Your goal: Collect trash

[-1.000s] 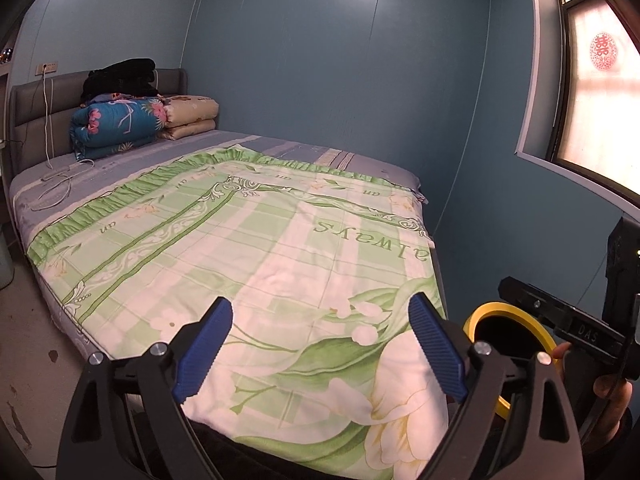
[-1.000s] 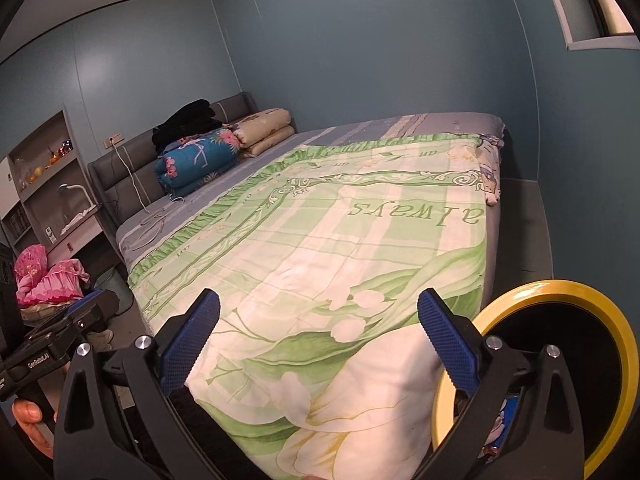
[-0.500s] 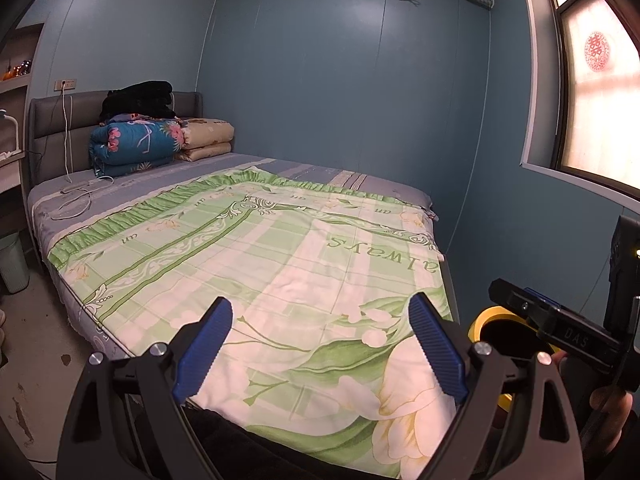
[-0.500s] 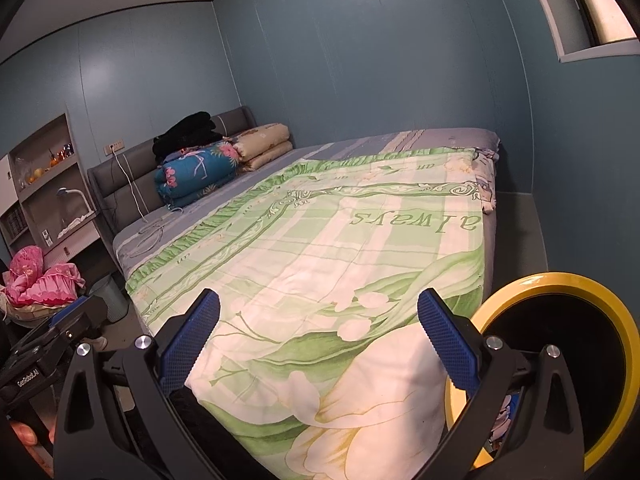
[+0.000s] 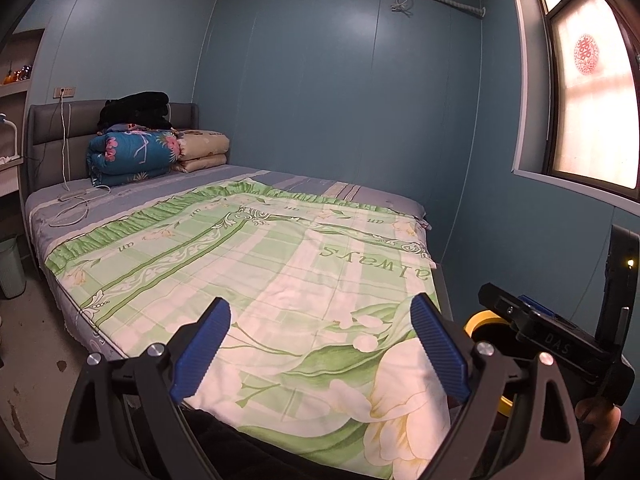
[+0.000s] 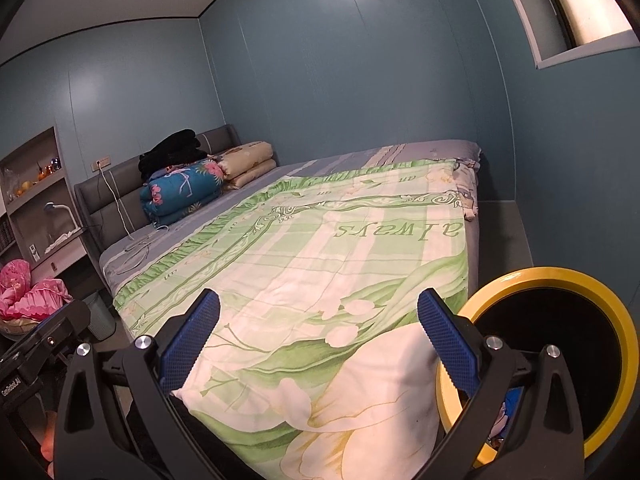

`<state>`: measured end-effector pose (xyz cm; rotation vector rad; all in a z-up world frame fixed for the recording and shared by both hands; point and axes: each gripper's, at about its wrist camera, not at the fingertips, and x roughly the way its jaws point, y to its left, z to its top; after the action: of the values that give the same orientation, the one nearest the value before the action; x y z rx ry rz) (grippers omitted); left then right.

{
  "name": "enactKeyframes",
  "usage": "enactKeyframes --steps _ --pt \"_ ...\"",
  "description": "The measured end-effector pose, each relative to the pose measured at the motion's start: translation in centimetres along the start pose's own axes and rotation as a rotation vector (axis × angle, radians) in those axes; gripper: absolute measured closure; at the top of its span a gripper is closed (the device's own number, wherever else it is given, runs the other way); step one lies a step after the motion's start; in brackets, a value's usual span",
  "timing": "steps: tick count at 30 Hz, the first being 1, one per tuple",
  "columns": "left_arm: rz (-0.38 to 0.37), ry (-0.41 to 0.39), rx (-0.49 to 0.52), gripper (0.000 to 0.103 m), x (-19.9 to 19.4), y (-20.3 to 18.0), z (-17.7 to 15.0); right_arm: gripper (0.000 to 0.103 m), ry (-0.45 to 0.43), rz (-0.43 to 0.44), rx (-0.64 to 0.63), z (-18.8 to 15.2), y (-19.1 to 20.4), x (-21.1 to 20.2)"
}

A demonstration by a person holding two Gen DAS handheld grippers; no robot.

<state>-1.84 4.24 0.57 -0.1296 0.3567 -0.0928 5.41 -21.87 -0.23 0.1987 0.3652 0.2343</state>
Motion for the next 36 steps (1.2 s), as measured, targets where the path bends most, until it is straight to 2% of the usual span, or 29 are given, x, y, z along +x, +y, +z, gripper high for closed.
enactKeyframes --steps 36 --pt "-0.019 -0.004 0.007 0.009 0.02 -0.58 -0.30 0.008 0.007 -0.026 0.016 -0.16 -0.13 -0.11"
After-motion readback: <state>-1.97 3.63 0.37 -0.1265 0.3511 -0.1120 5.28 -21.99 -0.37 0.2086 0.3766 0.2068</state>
